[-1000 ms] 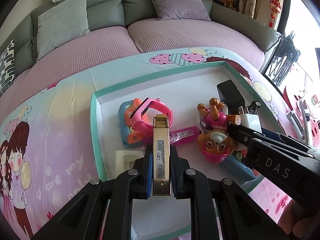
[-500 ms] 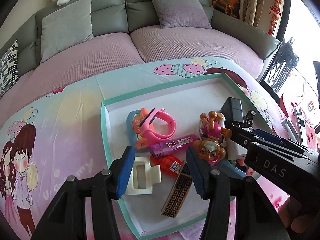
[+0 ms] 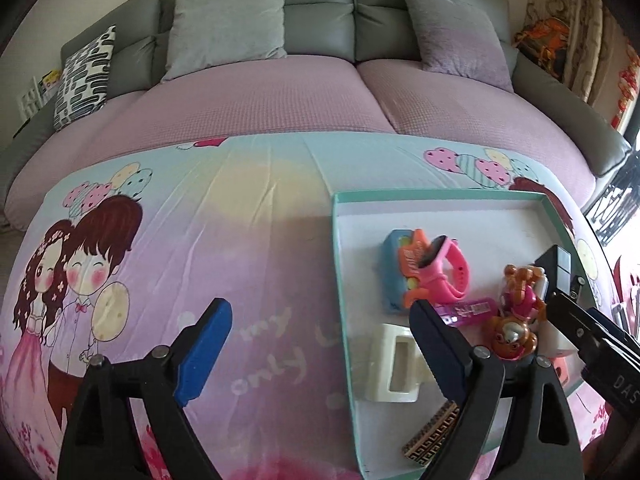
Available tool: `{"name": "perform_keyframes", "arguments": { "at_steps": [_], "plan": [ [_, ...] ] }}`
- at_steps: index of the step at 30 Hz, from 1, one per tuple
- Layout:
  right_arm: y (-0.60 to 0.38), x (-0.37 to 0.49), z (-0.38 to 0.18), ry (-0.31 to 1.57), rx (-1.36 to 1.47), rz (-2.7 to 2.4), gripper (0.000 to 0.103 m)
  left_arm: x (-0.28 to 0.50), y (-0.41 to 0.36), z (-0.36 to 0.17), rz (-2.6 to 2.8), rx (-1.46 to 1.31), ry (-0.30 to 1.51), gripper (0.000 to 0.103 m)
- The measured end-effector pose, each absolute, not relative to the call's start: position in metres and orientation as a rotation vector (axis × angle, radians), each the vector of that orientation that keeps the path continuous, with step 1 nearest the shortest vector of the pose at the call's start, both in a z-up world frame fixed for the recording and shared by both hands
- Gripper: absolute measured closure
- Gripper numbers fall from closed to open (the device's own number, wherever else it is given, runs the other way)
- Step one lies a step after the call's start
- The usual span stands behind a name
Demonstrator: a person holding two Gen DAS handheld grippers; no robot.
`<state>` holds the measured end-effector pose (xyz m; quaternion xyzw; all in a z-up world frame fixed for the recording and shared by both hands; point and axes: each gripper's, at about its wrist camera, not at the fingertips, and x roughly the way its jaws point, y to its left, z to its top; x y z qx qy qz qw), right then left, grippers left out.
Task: Organize rigid objects
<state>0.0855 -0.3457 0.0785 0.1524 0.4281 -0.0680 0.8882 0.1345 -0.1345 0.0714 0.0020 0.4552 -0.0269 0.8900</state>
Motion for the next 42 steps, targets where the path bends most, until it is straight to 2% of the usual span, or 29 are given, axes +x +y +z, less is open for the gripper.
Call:
{"name": "perform_keyframes", "arguments": {
  "at_steps": [2,5,24,42],
  "plan": [
    [-0.342,0.086,0.08,0.875,0.308,-0.132,0.01,0.137,-0.125,0.069,-0.02,-0.015,0.944,0.01],
    [-0.337,0.087,0.081,0.864,0.296,-0.119,0.0,0.139,-0.113,0.067,0.017,-0.037,0.946,0.006],
    [-0.31,0.092,0.079,0.837,0.275,-0.061,0.0,0.128,-0.088,0.069,0.075,-0.096,0.882,0.003],
    [-0.288,0.039,0.079,0.833,0.226,-0.017,0.0,0.051,-0.079,0.063,0.046,-0.027,0.843,0.003]
  ]
}}
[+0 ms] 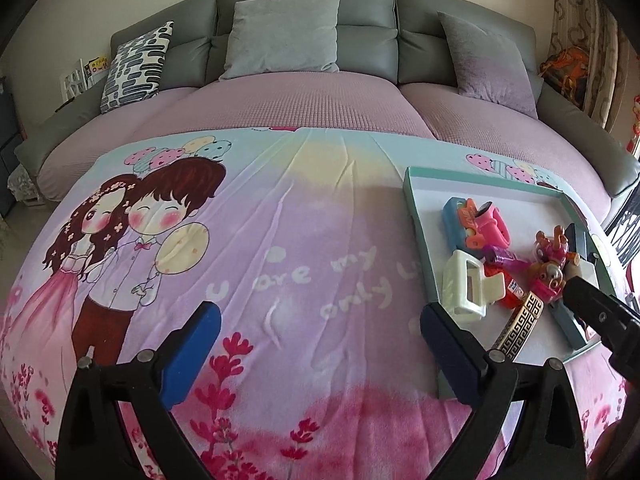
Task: Organize rigid objects
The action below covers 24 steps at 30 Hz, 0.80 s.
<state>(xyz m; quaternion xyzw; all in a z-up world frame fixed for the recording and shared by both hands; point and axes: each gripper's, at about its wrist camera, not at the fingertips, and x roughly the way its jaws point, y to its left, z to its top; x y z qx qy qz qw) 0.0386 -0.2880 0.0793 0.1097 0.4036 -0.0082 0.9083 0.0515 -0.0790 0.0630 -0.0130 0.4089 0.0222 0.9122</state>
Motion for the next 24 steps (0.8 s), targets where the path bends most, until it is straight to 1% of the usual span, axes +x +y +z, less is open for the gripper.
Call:
{"name": "perform_keyframes", "arguments": {
  "at_steps": [11,19,24],
  "plan": [
    [-0.28,-0.005,0.066,0.868,0.186,-0.011,0.0,0.007,-0.077,0.056,0.096,0.067,0.839,0.003],
    [-0.278,-0.026,0.061,0.855,0.17,-0.022,0.0,-0.01,-0.071,0.051,0.08,0.023,0.859,0.003],
    [-0.276,-0.034,0.055,0.857,0.153,-0.03,0.0,-0.018,-0.071,0.048,0.082,0.041,0.872,0.003]
  ]
}}
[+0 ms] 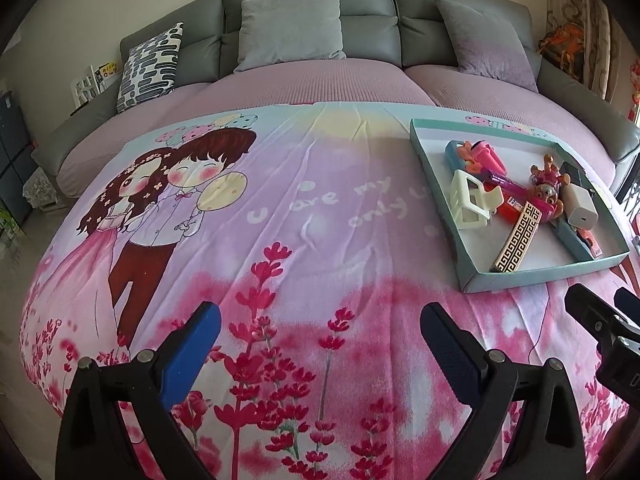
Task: Organize rigid objects
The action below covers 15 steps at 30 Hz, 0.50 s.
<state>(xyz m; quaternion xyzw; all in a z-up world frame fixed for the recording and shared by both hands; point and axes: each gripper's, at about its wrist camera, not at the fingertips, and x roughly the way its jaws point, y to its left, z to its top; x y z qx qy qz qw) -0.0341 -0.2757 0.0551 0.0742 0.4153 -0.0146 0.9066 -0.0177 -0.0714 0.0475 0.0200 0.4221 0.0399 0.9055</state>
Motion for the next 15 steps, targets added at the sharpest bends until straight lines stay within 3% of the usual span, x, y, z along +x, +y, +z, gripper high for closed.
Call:
{"name": "perform_keyframes", "arguments": {
  "at_steps": [15],
  "plan": [
    [-0.273,-0.039,0.041,0.871,0.144,-0.037,0.0,-0.025,-0.076,0.038,0.093,0.026,0.872,0.003]
  ]
}}
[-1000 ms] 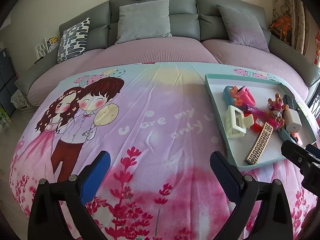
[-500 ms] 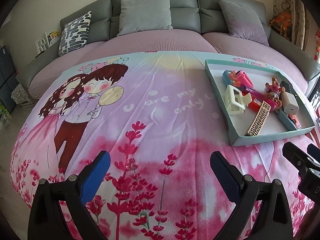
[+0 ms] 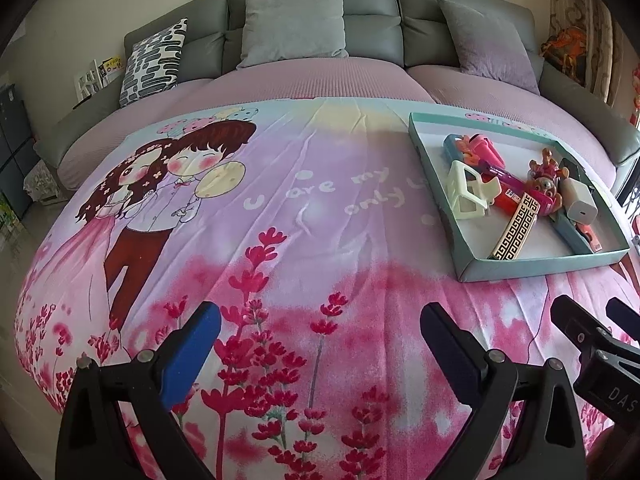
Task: Organize rigid objects
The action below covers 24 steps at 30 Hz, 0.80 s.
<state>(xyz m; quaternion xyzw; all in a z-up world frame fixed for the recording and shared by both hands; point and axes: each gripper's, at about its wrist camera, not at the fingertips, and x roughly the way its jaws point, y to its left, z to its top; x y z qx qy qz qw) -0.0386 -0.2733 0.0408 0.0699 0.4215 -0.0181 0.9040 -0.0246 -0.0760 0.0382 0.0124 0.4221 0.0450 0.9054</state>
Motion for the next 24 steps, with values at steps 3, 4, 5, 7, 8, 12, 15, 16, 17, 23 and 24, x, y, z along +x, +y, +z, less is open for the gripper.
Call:
{"name": "perform_keyframes", "arguments": {
  "at_steps": [3,4,5,7,8,12,15,16,17,23,24],
  "plan": [
    [-0.2746,-0.0381,0.0392,0.876,0.151,-0.04,0.0,-0.0239,-0.0768,0.0364,0.095,0.03,0.877,0.003],
    [-0.2749,-0.0382,0.0391,0.876,0.153,-0.041,0.0,-0.0237,-0.0766,0.036,0.097,0.029,0.879,0.003],
    [-0.2751,-0.0383,0.039,0.876,0.155,-0.041,0.0,-0.0234,-0.0761,0.0356,0.1,0.027,0.881,0.003],
    [-0.275,-0.0384,0.0393,0.875,0.153,-0.042,0.0,-0.0233,-0.0749,0.0348,0.105,0.021,0.885,0.003],
    [-0.2747,-0.0385,0.0395,0.874,0.15,-0.042,0.0,-0.0231,-0.0742,0.0346,0.106,0.018,0.887,0.003],
    [-0.2727,-0.0382,0.0398,0.873,0.139,-0.043,0.0,-0.0225,-0.0735,0.0334,0.106,0.016,0.894,0.003],
    [-0.2727,-0.0379,0.0395,0.876,0.136,-0.044,0.0,-0.0218,-0.0726,0.0332,0.106,0.013,0.897,0.003],
    [-0.2725,-0.038,0.0395,0.875,0.135,-0.044,0.0,-0.0217,-0.0722,0.0331,0.107,0.011,0.898,0.003],
    [-0.2722,-0.0381,0.0397,0.874,0.133,-0.045,0.0,-0.0218,-0.0718,0.0331,0.107,0.01,0.898,0.003],
    [-0.2717,-0.0378,0.0396,0.876,0.129,-0.042,0.0,-0.0221,-0.0716,0.0333,0.106,0.012,0.895,0.003],
    [-0.272,-0.0377,0.0396,0.877,0.129,-0.043,0.0,-0.0222,-0.0718,0.0334,0.106,0.014,0.895,0.003]
  ]
}}
